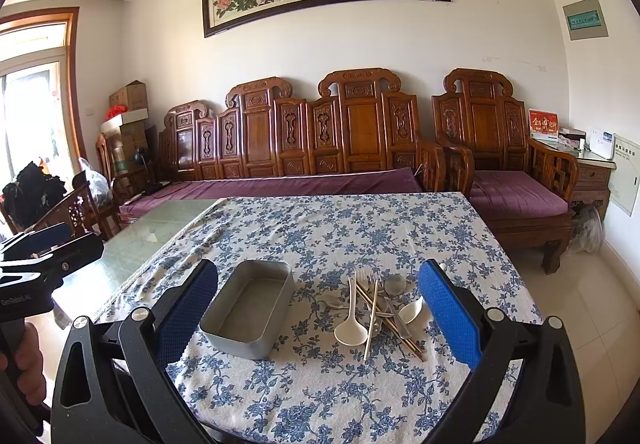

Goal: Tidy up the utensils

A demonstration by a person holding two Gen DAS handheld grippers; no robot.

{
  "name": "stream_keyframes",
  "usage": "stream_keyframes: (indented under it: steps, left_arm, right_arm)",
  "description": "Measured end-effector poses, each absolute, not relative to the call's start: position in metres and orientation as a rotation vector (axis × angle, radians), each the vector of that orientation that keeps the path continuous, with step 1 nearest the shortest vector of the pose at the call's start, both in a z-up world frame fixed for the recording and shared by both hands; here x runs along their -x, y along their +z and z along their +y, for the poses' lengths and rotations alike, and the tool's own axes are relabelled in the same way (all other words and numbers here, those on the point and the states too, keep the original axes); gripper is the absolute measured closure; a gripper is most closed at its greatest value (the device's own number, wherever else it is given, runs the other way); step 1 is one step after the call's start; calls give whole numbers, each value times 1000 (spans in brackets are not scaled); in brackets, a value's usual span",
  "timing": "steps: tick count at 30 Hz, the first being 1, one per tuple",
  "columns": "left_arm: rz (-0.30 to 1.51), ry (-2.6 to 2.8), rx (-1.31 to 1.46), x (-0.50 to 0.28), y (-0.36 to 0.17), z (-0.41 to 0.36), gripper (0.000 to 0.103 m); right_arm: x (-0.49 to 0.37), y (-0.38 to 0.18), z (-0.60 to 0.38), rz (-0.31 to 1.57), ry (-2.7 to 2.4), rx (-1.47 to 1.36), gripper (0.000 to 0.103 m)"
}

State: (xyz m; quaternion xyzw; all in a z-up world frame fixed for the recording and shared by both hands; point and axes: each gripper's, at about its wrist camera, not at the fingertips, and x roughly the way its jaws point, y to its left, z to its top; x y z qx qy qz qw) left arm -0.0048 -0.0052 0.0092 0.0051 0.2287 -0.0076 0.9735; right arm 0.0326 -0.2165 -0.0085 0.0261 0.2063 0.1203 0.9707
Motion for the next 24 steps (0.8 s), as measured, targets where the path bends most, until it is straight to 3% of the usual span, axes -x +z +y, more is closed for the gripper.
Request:
stream_keyframes:
  steps: [24]
  left_arm:
    - [472, -32, -4, 4, 6, -5, 8]
  right_arm:
    - [-34, -10, -216, 427, 242, -56, 3]
